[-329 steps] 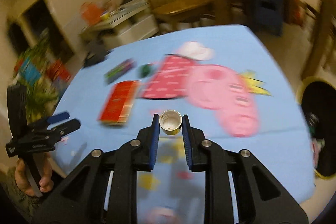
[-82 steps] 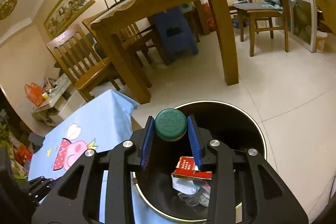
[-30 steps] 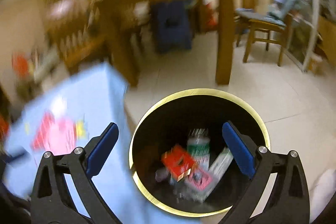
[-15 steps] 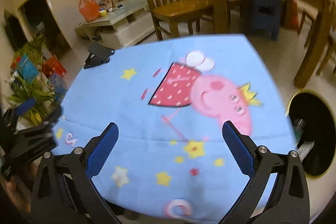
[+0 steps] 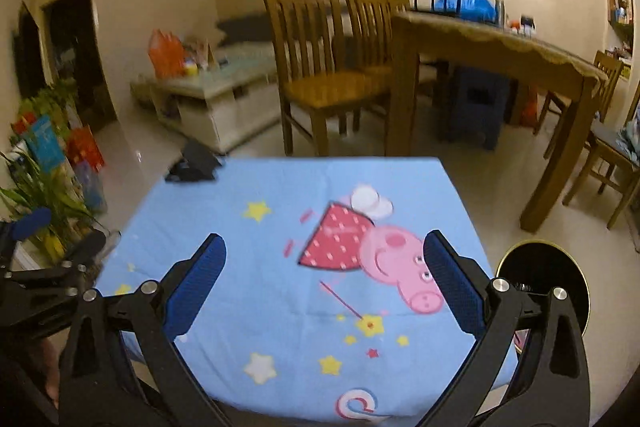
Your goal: Collect trash
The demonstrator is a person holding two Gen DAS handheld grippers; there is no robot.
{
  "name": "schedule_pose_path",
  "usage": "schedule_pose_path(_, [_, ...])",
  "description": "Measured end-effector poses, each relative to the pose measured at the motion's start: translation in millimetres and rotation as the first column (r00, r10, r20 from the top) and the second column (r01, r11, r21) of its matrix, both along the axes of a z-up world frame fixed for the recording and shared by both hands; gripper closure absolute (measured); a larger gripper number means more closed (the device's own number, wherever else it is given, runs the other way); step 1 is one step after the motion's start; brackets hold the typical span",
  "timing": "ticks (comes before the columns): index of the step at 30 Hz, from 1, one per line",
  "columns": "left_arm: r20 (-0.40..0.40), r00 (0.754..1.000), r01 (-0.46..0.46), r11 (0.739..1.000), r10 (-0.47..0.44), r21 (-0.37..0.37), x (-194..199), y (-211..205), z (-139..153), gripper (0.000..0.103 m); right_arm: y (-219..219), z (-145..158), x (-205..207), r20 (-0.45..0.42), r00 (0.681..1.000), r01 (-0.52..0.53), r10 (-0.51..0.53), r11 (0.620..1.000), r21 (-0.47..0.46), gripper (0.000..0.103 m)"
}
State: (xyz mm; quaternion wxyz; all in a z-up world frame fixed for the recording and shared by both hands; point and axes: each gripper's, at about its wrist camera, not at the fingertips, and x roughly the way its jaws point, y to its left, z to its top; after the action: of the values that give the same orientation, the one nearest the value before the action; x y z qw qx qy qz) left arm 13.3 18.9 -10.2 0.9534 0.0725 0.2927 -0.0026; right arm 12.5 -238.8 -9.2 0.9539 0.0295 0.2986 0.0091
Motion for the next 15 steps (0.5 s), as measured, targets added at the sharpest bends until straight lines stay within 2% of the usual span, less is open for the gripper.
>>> schedule_pose_path(2, [-0.003, 1.0, -0.002, 1.0, 0.002, -0.022, 0.4, 0.8, 1.0, 0.007, 7.5, -1.3, -1.9, -0.001, 1.0, -0.024, 0.024, 0.999, -0.036, 0.005])
schedule_pose_path(4, [-0.014, 1.0, 0.0, 0.999, 0.0, -0.032, 1.2, 0.8, -1.2, 0.007, 18.1, -11.9, 0.5, -0.059, 0.996, -0.068, 0.065, 0.996, -0.052, 0.005])
schedule_pose_path(6, [-0.026, 1.0, 0.007, 0.999, -0.008, -0.039, 2.1, 0.9, -3.0, 0.007, 21.9, -20.0, 1.2, -0.083, 0.993, -0.089, 0.087, 0.996, -0.016, 0.005])
schedule_pose_path(8, [-0.033, 0.999, 0.015, 0.999, -0.016, -0.05, 1.2, -0.1, -3.5, 0.007, 22.6, -13.6, -5.7, -0.047, 0.995, -0.092, 0.092, 0.996, 0.009, 0.005])
schedule_pose_path(12, [-0.021, 1.0, 0.017, 0.999, -0.018, -0.051, -1.8, -1.0, -1.1, 0.007, 28.8, 2.1, -14.5, 0.014, 0.997, -0.079, 0.08, 0.995, -0.065, 0.005])
schedule_pose_path(15, [-0.018, 1.0, 0.017, 0.997, -0.019, -0.07, -4.1, 0.3, 0.3, 0.007, 22.3, 0.3, -15.7, -0.002, 0.996, -0.093, 0.093, 0.996, 0.012, 0.005])
